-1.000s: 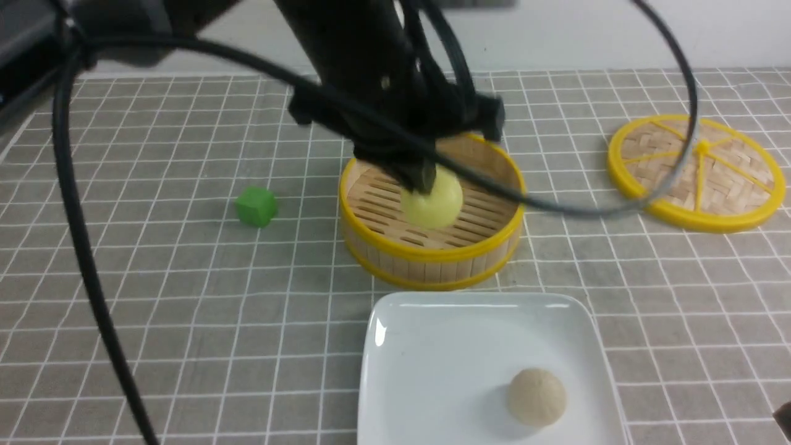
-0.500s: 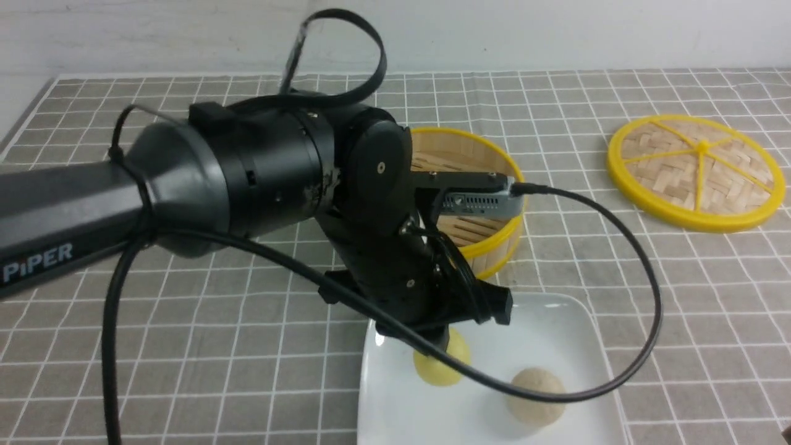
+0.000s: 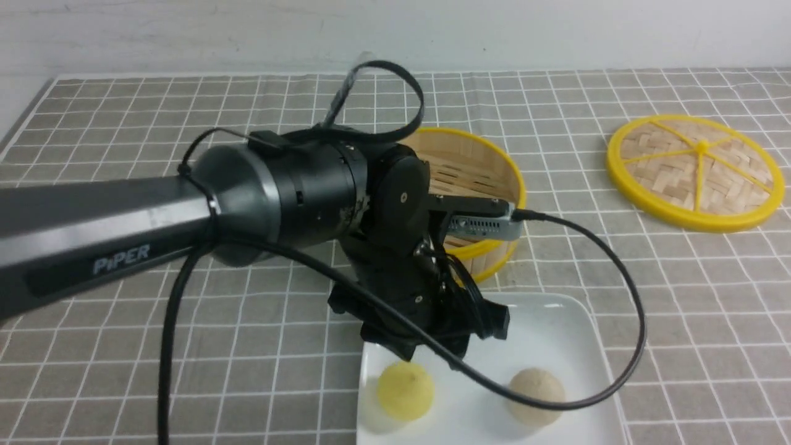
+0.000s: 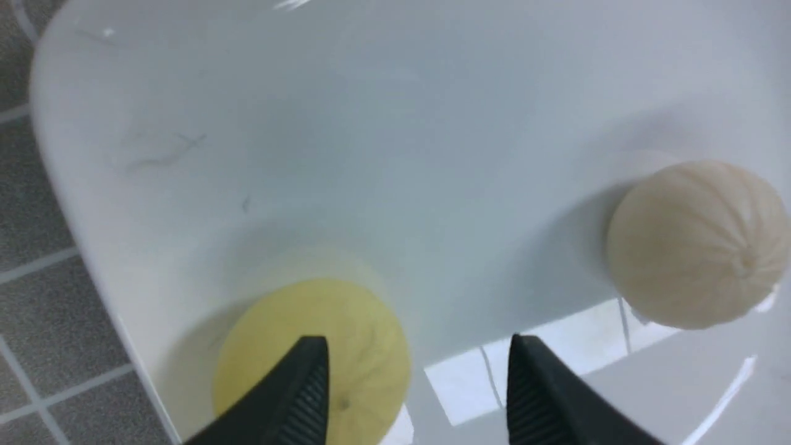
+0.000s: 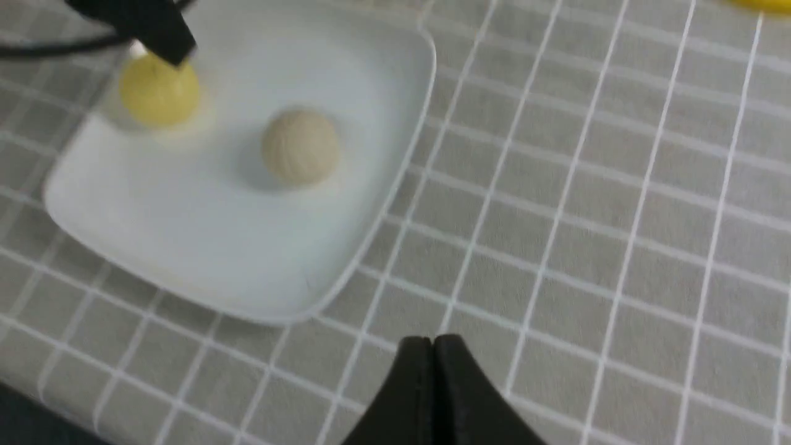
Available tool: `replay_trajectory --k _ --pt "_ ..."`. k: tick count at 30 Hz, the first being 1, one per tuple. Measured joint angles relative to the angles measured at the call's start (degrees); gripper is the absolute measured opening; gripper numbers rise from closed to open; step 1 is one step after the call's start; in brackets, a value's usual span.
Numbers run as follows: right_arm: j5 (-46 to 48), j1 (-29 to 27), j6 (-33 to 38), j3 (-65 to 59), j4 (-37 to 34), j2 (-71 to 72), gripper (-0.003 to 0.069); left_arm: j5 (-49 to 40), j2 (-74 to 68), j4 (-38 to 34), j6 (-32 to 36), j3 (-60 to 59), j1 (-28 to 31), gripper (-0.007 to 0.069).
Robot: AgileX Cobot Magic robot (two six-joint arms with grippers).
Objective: Put the steamed buns into the plate on the grey tablecloth.
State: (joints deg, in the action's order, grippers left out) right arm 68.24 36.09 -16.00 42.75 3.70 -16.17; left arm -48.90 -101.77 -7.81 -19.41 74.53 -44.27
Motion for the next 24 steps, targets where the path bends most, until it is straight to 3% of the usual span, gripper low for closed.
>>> replay_trajectory --k 5,9,11,13,15,24 --pt "-19.93 0.0 2.39 -9.35 0.07 9.53 -0.0016 -0.11 5.99 1.0 0.56 0.0 0.0 0.0365" --pt "-31.79 0.0 3.63 -15.44 0.07 10.59 -0.0015 -0.7 9.44 1.82 0.56 0.0 0.0 0.0243" --pt "-37.29 0.0 3.62 -17.99 0.07 10.59 -0.0015 -1.1 11.1 2.08 0.56 0.0 0.0 0.0133" --pt "-39.41 0.0 3.69 -18.93 0.13 10.59 -0.0013 -1.16 11.55 2.27 0.61 0.0 0.0 0.0045" --pt "-40.16 0.0 3.69 -19.18 0.13 10.59 -0.0013 -1.23 11.62 2.39 0.61 0.0 0.0 0.0012" --pt "-40.18 0.0 3.69 -19.31 0.23 10.59 -0.0006 -0.61 11.62 2.56 0.67 0.0 0.0 0.0001"
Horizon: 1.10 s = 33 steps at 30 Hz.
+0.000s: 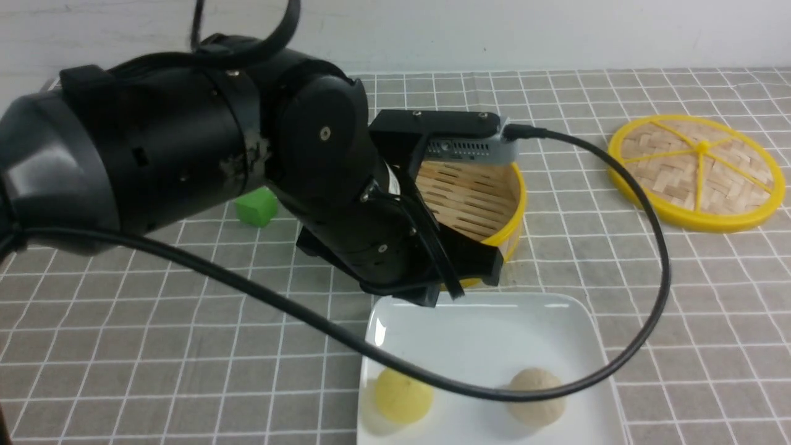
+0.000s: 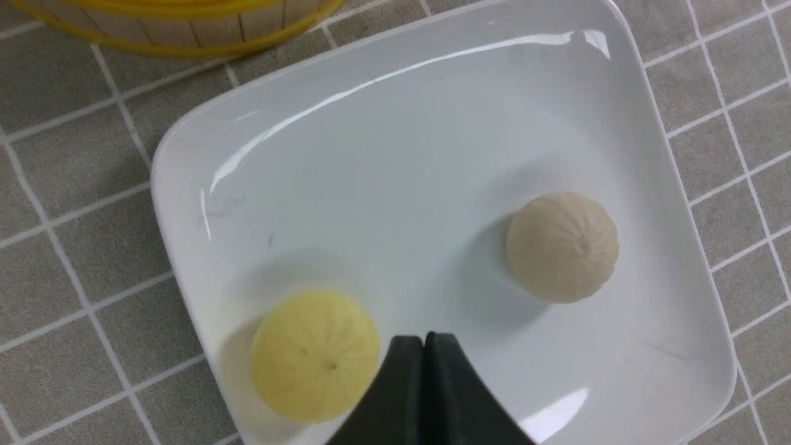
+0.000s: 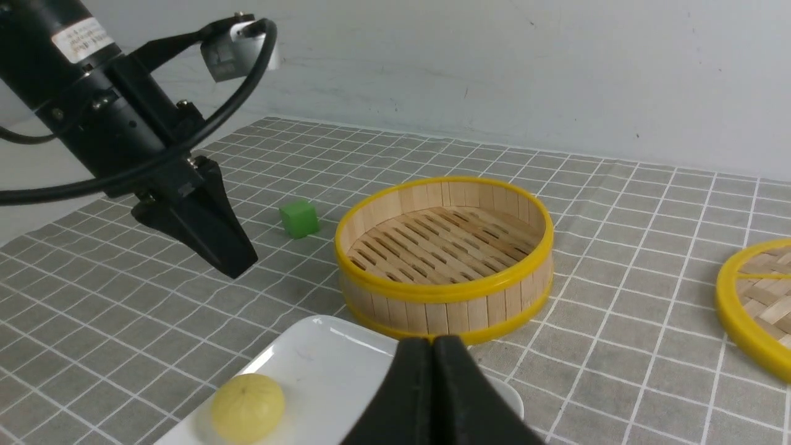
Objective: Put the steamed buns into the plate on the grey tablecloth.
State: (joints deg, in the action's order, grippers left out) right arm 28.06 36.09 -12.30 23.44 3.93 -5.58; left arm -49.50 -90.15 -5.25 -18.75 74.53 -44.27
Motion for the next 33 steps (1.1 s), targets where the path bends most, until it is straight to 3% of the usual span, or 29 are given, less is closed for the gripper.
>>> replay_trajectory --k 8,13,18,27,33 --pt "-0.56 0.0 0.0 -1.33 0.0 0.0 -0.0001 0.92 0.0 -0.28 -0.05 0.0 0.0 0.0001" --pt "-6.31 -1.49 0.0 -7.87 1.34 0.35 0.0 0.92 0.1 -0.38 -0.05 0.0 0.0 0.0001" --pt "-7.78 -8.77 0.06 -14.36 1.46 3.14 0.0003 0.92 0.53 -0.19 -0.05 0.0 0.0 0.0004" --pt "-7.56 -28.06 0.06 -21.36 2.17 6.16 0.0013 -1.73 5.72 3.41 -0.05 -0.05 0.0 0.0004" --pt "-7.42 -34.55 0.06 -24.47 2.48 6.16 0.0018 -5.67 17.13 7.86 -0.05 -0.05 0.0 0.0004"
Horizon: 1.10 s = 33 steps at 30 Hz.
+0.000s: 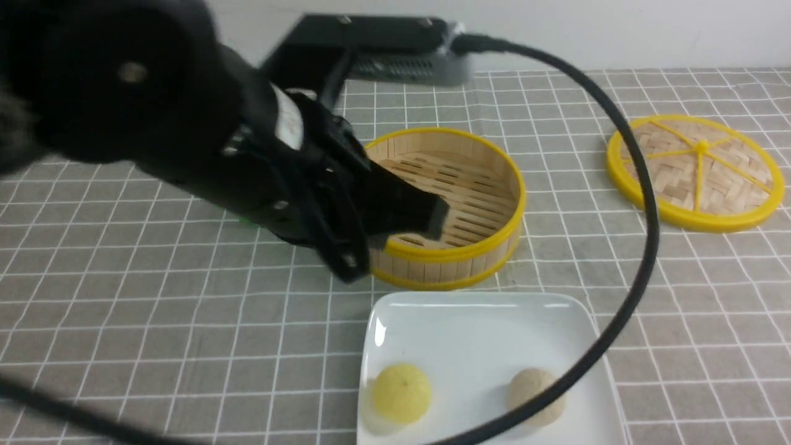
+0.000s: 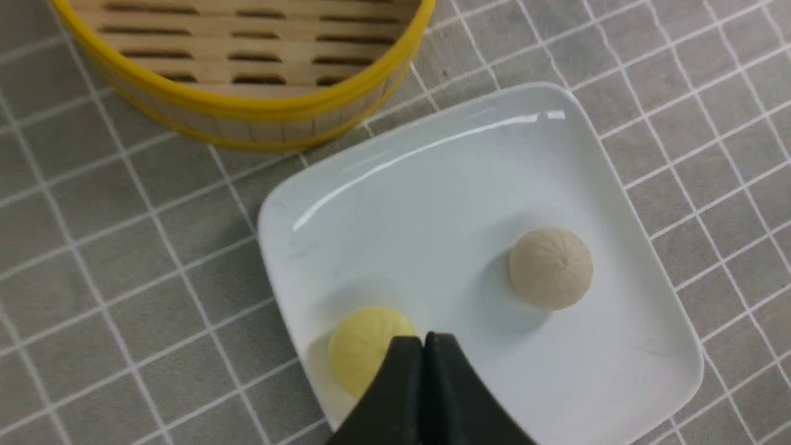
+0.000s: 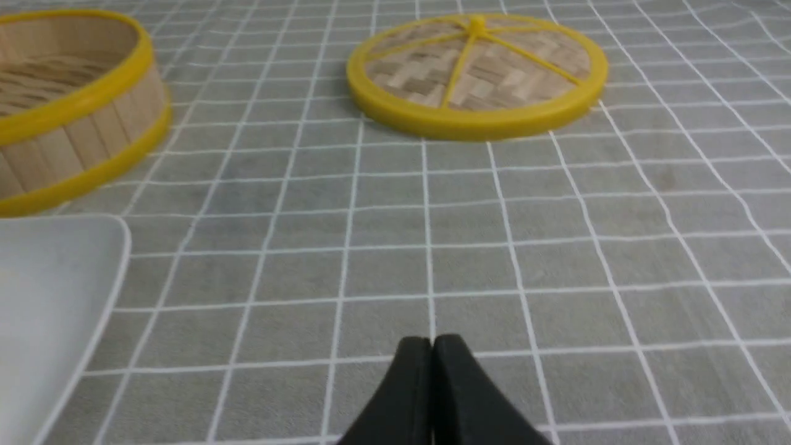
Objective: Put the steamed buns into the plate on the grey tablecloth.
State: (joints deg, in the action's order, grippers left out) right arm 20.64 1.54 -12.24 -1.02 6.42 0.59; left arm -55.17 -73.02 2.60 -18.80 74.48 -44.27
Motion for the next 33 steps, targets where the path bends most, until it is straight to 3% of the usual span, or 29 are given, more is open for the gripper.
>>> replay_trajectory --k 10,14,20,26,33 --pt "1.31 -2.6 0.05 0.1 0.13 0.02 0.0031 -14.91 21.04 9.2 0.0 0.0 0.0 0.0004" --pt "1.35 -2.6 0.05 0.1 0.13 0.02 0.0039 -16.18 30.65 9.91 0.0 -3.92 0.0 0.0007" --pt "1.35 -2.6 0.05 0.12 0.13 0.02 0.0045 -3.95 42.84 10.09 -0.71 -22.27 0.0 0.001" --pt "1.47 -2.6 -0.11 0.16 0.13 0.02 0.0053 11.28 48.51 9.4 -6.24 -34.77 0.0 0.0017" --pt "1.52 -2.6 -0.11 0.16 0.13 0.02 0.0066 12.86 48.57 10.21 -7.78 -39.73 0.0 0.0022"
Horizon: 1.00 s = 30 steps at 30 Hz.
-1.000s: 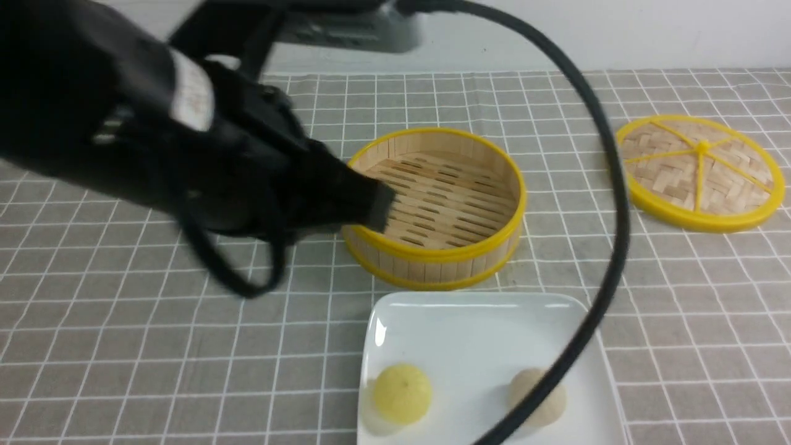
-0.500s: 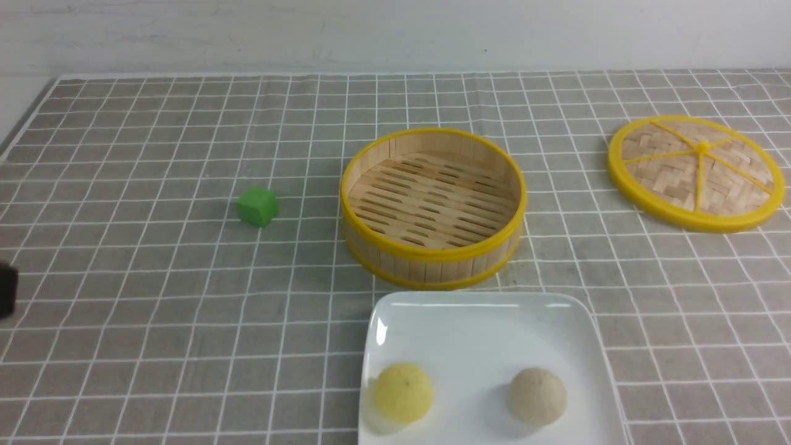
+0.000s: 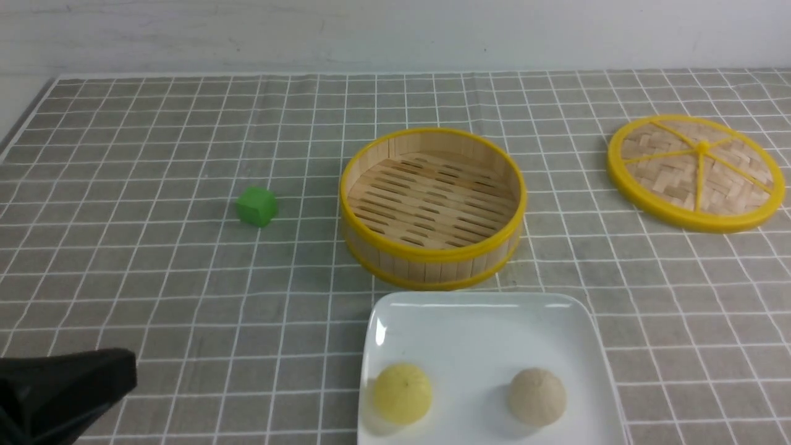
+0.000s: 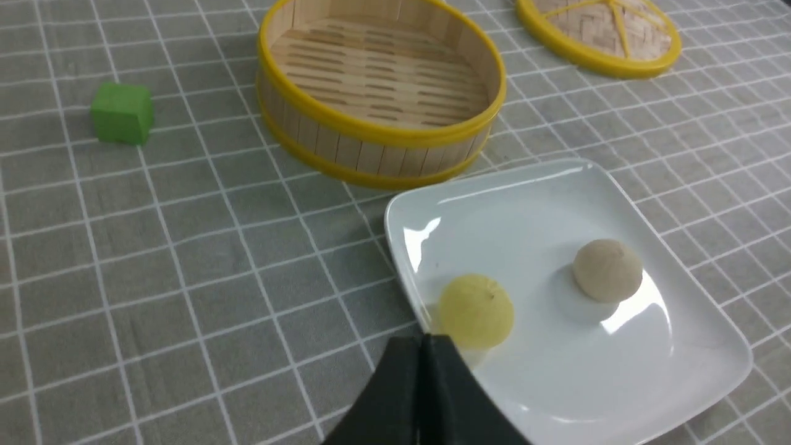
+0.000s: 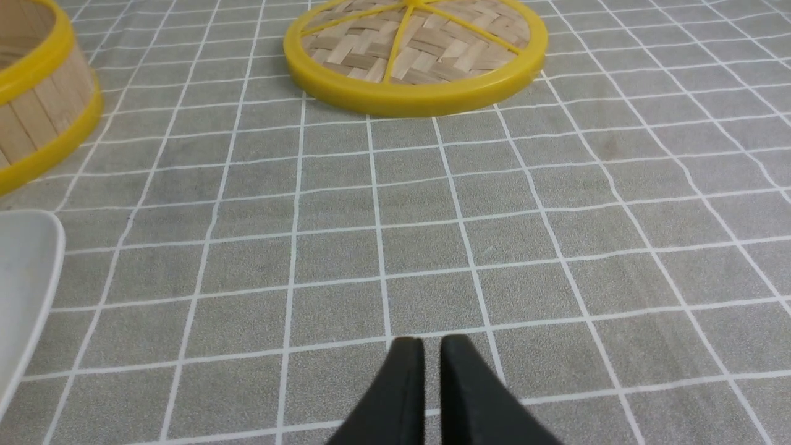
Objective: Put the steamed buns into the plate on the grey tablecloth.
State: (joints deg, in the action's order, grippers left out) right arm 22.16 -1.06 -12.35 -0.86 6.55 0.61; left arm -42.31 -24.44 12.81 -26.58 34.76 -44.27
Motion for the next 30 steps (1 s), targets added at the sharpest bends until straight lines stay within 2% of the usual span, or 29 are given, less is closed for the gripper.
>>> replay_trajectory --k 6,12,16,17,23,25,27,30 --pt "0.0 0.0 0.0 0.0 0.0 0.0 0.0077 1.99 0.0 0.94 -1.01 -0.59 0.0 0.0031" --pt "0.0 0.0 0.0 0.0 0.0 0.0 0.0085 12.63 2.21 3.07 -2.76 -6.25 1.52 0.0033" --pt "0.0 0.0 0.0 0.0 0.0 0.0 0.0089 18.04 6.5 2.48 -1.71 -13.6 8.3 0.0037" --pt "0.0 0.0 0.0 0.0 0.0 0.0 0.0092 19.68 9.37 2.22 -0.39 -17.45 12.95 0.004" --pt "0.0 0.0 0.0 0.0 0.0 0.0 0.0099 21.58 20.95 1.54 6.43 -30.85 30.87 0.0042" --pt "0.0 0.0 0.0 0.0 0.0 0.0 0.0102 21.58 22.49 1.0 7.39 -32.44 33.51 0.0043" --pt "0.0 0.0 0.0 0.0 0.0 0.0 0.0106 21.62 24.71 -0.87 8.93 -35.48 39.64 0.0043" --pt "0.0 0.0 0.0 0.0 0.0 0.0 0.0112 21.56 25.09 -1.76 9.26 -36.26 43.39 0.0048"
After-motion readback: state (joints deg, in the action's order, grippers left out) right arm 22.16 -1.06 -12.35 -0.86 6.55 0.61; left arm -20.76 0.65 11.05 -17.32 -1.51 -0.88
